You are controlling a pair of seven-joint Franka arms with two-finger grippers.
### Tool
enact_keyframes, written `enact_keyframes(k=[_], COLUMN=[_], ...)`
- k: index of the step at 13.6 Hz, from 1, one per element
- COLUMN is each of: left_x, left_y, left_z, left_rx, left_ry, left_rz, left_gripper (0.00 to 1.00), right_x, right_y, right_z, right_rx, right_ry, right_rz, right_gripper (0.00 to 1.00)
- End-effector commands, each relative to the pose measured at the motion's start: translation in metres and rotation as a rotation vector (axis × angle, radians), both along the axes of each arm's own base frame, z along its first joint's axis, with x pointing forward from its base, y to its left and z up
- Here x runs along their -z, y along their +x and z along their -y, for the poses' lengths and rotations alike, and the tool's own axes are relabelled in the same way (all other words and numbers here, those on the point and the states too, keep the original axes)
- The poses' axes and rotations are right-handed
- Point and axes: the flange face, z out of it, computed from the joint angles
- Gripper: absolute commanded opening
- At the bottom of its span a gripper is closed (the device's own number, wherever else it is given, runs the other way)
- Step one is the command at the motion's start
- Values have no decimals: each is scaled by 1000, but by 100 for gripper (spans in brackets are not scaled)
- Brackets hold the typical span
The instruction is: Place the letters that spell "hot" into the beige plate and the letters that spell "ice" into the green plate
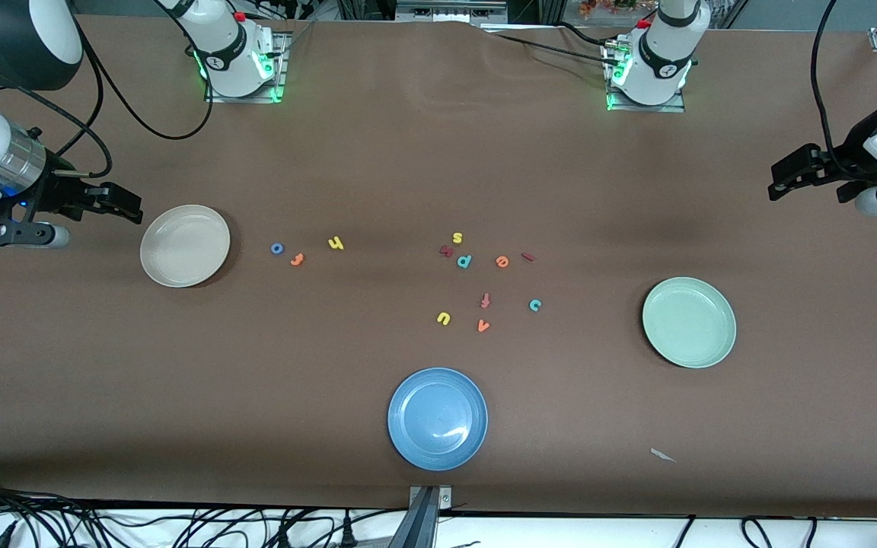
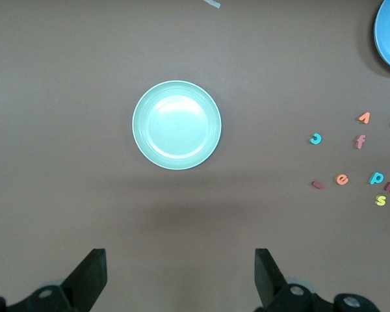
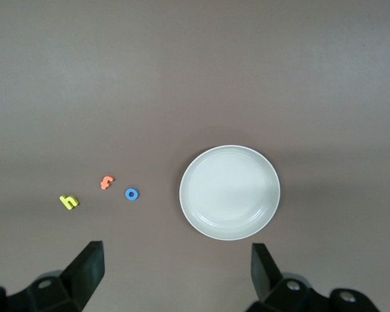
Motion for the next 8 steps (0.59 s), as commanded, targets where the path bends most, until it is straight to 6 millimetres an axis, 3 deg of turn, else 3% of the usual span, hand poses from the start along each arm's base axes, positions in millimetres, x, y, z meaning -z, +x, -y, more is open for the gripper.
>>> enact_keyframes(k=[1,8], left_x=[-7,-5], left_y=[-7,-6], left_z=[4,2], left_rx=[16,22], left_ry=[24,23], left_rz=[3,4], left_gripper=[100,100], right_x=[-5,-6], right_y=[0,1], right_z=[2,2], right_rx=[-3,1], right_ry=[-2,0], right_rz=[-5,-2], right_gripper=[100,100])
